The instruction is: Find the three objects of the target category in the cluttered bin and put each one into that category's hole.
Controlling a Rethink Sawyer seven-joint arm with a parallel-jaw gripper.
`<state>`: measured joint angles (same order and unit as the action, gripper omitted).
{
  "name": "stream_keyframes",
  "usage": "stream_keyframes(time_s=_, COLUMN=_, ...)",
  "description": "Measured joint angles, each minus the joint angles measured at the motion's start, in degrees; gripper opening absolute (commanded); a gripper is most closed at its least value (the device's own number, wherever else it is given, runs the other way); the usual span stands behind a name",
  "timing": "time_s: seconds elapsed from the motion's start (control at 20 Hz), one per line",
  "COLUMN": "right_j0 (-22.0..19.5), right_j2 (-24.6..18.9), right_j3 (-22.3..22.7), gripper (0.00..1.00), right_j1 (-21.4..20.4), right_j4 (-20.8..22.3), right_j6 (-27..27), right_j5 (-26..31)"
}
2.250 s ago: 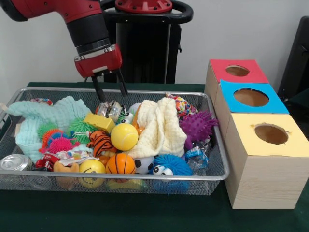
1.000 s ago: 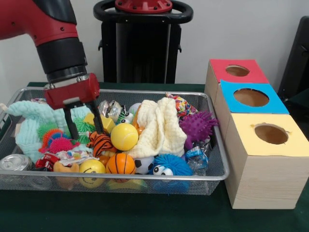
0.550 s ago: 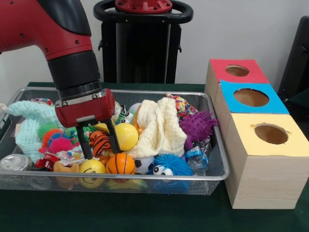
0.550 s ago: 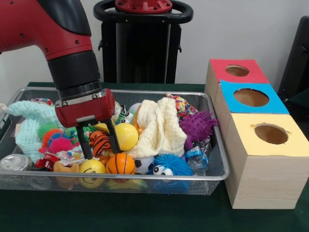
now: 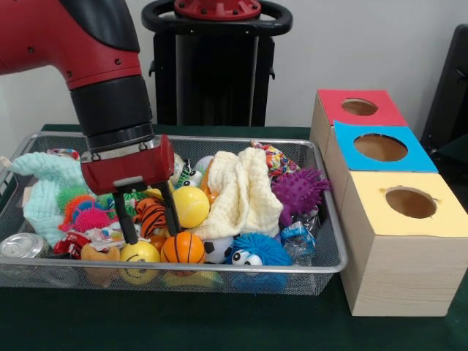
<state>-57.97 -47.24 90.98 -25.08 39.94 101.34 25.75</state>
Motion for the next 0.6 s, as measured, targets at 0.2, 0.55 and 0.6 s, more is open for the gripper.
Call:
stream_keyframes(time_s=0.2, right_j0=-0.1, right_j2=0.5, right_j3=0.0, gripper=1.00, right_j1=-0.8, right_j4=0.0, right_j6=0.0, right_j5=0.0)
stream_keyframes(time_s=0.55, right_j0=-0.7, right_j2=1.4, right_j3=0.0, gripper=1.00, right_j1=-2.2, right_j4=0.0, right_j6=0.0, right_j5=0.0)
stream_keyframes(time_s=0.6, right_j0=-0.9, right_j2=1.7, right_j3=0.0, gripper=1.00, right_j1=-2.5, right_j4=0.0, right_j6=0.0, right_j5=0.0)
